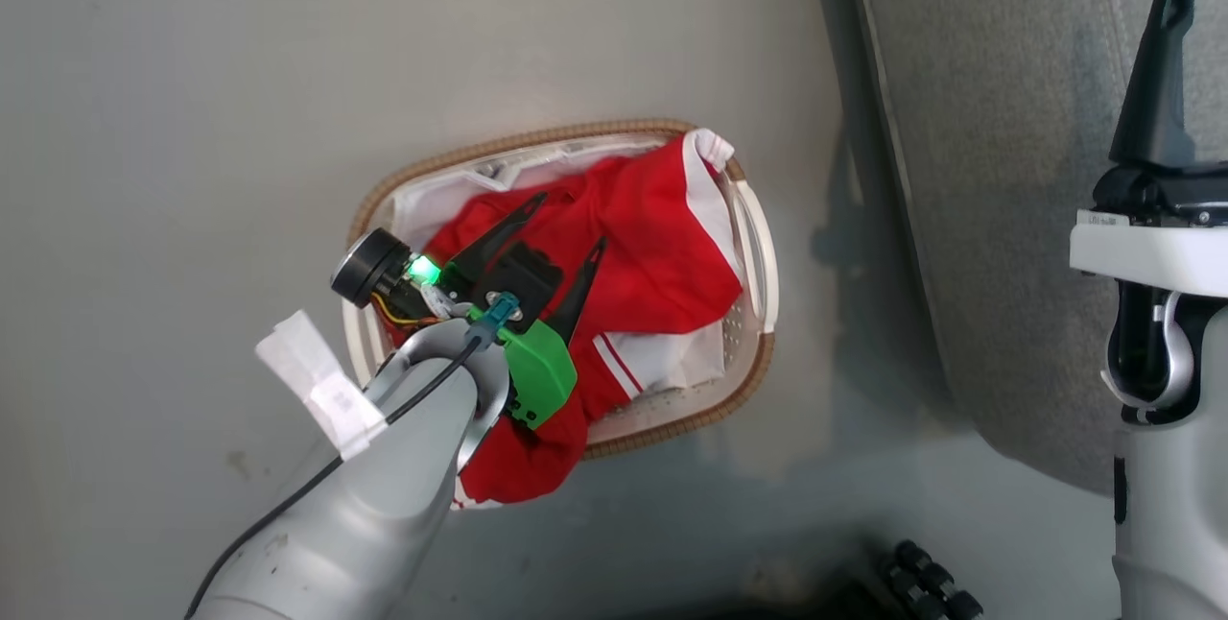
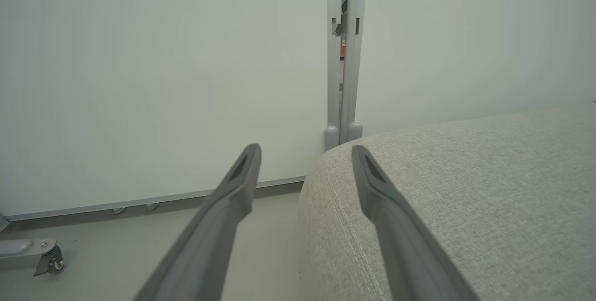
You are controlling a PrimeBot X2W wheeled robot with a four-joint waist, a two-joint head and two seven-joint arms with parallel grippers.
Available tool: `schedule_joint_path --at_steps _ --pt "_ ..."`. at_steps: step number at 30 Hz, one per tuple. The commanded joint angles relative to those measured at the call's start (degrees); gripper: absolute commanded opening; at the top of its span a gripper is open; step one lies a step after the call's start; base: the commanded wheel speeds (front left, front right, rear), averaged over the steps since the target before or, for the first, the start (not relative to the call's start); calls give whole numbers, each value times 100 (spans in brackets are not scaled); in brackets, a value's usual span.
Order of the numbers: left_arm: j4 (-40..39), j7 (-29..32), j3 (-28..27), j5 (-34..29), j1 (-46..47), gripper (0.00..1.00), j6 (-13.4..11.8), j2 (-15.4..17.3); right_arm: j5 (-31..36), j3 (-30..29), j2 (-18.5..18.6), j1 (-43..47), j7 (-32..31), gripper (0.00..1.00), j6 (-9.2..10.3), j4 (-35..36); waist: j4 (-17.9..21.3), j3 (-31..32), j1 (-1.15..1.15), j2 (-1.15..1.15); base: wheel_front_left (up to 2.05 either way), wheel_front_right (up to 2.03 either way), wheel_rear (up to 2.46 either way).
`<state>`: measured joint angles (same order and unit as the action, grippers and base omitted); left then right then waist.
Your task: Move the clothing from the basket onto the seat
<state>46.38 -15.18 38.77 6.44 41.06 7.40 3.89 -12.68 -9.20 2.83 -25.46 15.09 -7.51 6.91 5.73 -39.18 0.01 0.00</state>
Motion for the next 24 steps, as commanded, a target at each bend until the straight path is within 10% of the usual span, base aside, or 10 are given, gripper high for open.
schedule_joint_path --at_steps 1,12,24 --pt "135 3 180 62 211 100 11 52 -69 26 11 -135 12 100 4 91 465 -729 -1 0 0 0 0" --pt "1038 4 1411 671 1310 100 13 -17 -363 101 11 -483 12 100 4 452 655 -1515 -1 0 0 0 0" --pt "1686 3 1572 1085 2041 100 -71 -26 -519 250 13 -617 12 100 4 557 874 -1941 -1 0 0 0 0"
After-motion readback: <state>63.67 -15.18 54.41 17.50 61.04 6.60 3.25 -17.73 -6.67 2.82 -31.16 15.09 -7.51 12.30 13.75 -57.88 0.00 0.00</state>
